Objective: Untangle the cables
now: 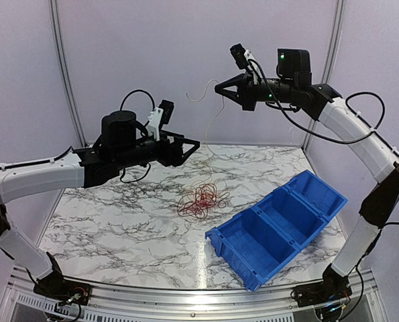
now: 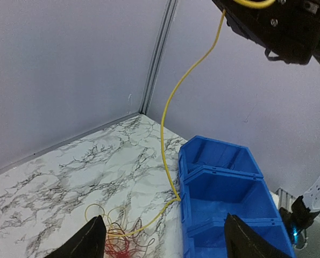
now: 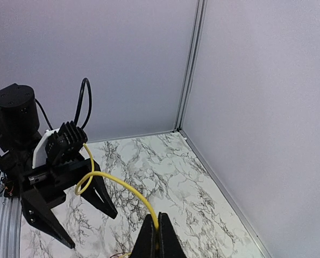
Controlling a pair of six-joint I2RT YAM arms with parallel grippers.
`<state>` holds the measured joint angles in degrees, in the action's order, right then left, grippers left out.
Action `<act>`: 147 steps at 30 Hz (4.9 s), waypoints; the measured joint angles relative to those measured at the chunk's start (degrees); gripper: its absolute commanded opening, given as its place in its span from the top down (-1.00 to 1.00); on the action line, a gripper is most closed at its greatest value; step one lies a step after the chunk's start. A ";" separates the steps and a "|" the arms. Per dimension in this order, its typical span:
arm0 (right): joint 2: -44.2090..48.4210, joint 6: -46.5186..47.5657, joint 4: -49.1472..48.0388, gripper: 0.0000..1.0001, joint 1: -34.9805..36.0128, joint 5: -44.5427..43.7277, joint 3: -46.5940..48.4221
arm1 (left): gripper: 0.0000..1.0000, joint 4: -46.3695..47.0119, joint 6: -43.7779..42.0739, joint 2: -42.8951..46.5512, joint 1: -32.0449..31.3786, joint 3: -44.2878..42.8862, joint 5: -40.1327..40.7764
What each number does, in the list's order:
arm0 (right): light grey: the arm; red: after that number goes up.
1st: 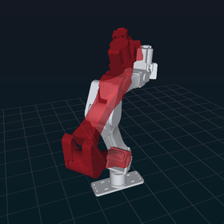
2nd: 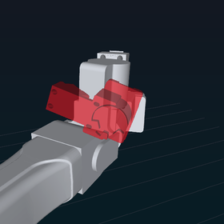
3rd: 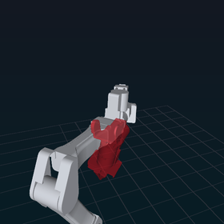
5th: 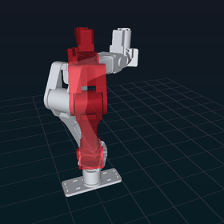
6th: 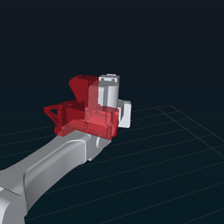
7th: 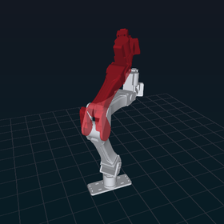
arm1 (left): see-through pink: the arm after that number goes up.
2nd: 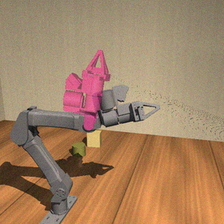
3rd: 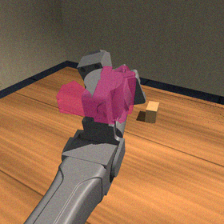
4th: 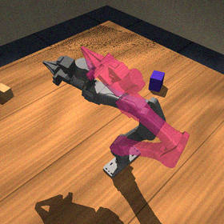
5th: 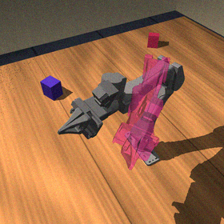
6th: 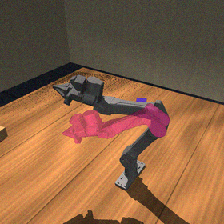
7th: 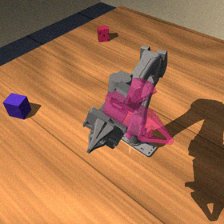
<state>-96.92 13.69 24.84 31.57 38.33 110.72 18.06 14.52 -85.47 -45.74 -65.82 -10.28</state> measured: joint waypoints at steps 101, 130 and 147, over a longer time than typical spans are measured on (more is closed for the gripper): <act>-27.50 22.14 8.13 -0.27 22.08 -24.76 -9.29 | 1.00 -9.99 13.16 46.29 -2.67 26.23 39.74; -45.57 20.65 -3.63 0.45 23.76 -31.67 10.58 | 1.00 -10.21 14.93 48.50 -2.67 27.36 39.82; -29.77 9.25 -2.16 1.00 18.43 -24.37 16.81 | -0.14 -11.34 16.63 47.54 -2.67 32.15 42.45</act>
<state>-126.69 22.94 22.68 50.00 13.96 127.52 6.72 31.16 -37.93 -48.40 -33.67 32.16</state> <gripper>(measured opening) 0.021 0.454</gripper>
